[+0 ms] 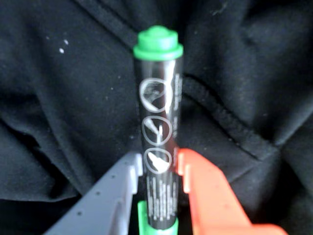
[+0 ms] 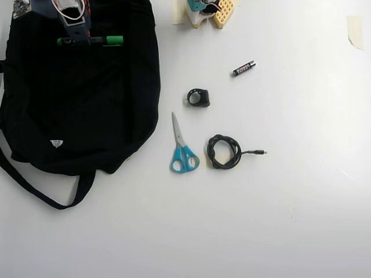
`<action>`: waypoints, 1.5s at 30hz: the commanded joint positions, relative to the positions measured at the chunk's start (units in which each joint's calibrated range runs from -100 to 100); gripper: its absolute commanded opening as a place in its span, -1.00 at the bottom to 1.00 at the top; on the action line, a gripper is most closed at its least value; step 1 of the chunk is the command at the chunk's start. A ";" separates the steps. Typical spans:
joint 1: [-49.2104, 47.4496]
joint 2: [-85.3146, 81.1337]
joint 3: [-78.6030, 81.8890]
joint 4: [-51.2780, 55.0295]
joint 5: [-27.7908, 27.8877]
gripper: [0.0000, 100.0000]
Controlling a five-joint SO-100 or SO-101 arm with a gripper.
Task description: Put the green marker into the black bag
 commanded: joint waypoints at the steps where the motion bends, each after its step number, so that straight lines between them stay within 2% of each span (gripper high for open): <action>1: 0.58 -0.80 -1.34 -0.56 -0.18 -0.94; 3: -0.02 -0.80 -1.16 -0.31 -0.18 -0.89; 4: -0.09 -0.80 -1.16 0.04 -0.18 -0.75; 6: -0.09 -0.88 0.10 0.04 -0.18 -0.62; 8: -0.09 -1.63 1.00 0.04 -0.18 -0.61; 12: -3.91 -2.63 0.19 0.64 -0.18 -0.61; 21: -30.46 -24.20 1.09 6.24 -0.28 -0.62; 23: -36.44 -26.77 1.09 6.93 -1.02 -0.76; 24: -38.91 -28.10 1.09 7.01 -2.59 -0.93; 28: -50.13 -28.68 1.09 7.53 -2.38 -0.96; 32: -54.62 -31.09 1.09 8.65 -2.64 -0.96; 37: -55.59 -34.24 2.89 9.25 -2.69 -0.96; 45: -56.27 -46.94 21.48 5.21 -2.69 -0.96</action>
